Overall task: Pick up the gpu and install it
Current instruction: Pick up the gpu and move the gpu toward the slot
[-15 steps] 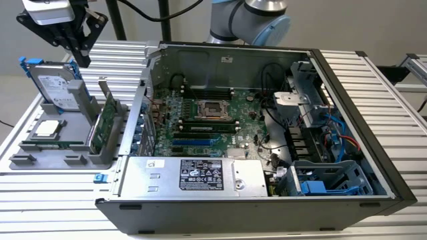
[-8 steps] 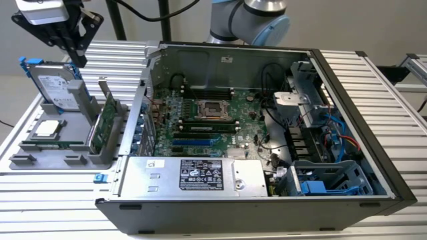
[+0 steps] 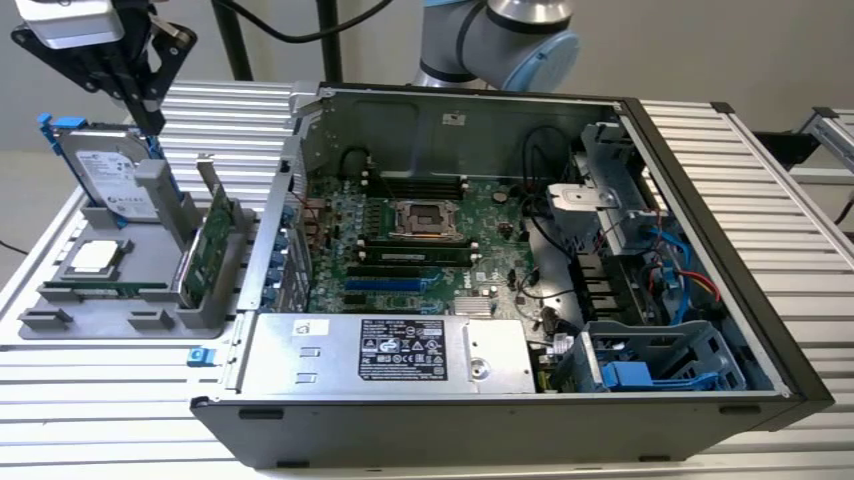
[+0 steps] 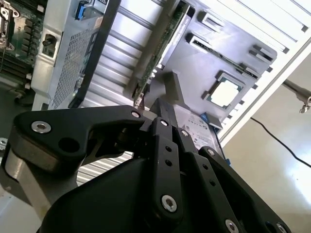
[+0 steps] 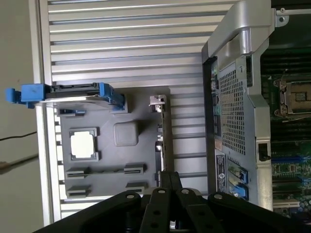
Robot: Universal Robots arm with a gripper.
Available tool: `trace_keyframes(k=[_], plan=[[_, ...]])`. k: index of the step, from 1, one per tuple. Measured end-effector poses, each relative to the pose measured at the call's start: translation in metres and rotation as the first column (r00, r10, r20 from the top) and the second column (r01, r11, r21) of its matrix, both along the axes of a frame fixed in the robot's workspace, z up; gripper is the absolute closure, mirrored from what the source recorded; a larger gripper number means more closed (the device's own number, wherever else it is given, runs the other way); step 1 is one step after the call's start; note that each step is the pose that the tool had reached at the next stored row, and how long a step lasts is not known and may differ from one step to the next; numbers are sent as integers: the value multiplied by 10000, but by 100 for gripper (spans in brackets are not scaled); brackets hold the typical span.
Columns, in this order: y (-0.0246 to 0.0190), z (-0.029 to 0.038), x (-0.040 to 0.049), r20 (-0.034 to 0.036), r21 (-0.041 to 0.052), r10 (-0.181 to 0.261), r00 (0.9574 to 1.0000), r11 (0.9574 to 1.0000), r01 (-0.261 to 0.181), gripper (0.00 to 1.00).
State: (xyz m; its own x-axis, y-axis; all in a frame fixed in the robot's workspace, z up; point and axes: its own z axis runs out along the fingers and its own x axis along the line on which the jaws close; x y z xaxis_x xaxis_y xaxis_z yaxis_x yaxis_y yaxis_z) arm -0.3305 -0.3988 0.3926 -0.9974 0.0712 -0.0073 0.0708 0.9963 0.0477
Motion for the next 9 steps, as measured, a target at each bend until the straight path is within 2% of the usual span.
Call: trace_keyframes(k=[9], plan=[[0, 0, -40, 1, 0, 1, 10000, 10000, -1, 100]])
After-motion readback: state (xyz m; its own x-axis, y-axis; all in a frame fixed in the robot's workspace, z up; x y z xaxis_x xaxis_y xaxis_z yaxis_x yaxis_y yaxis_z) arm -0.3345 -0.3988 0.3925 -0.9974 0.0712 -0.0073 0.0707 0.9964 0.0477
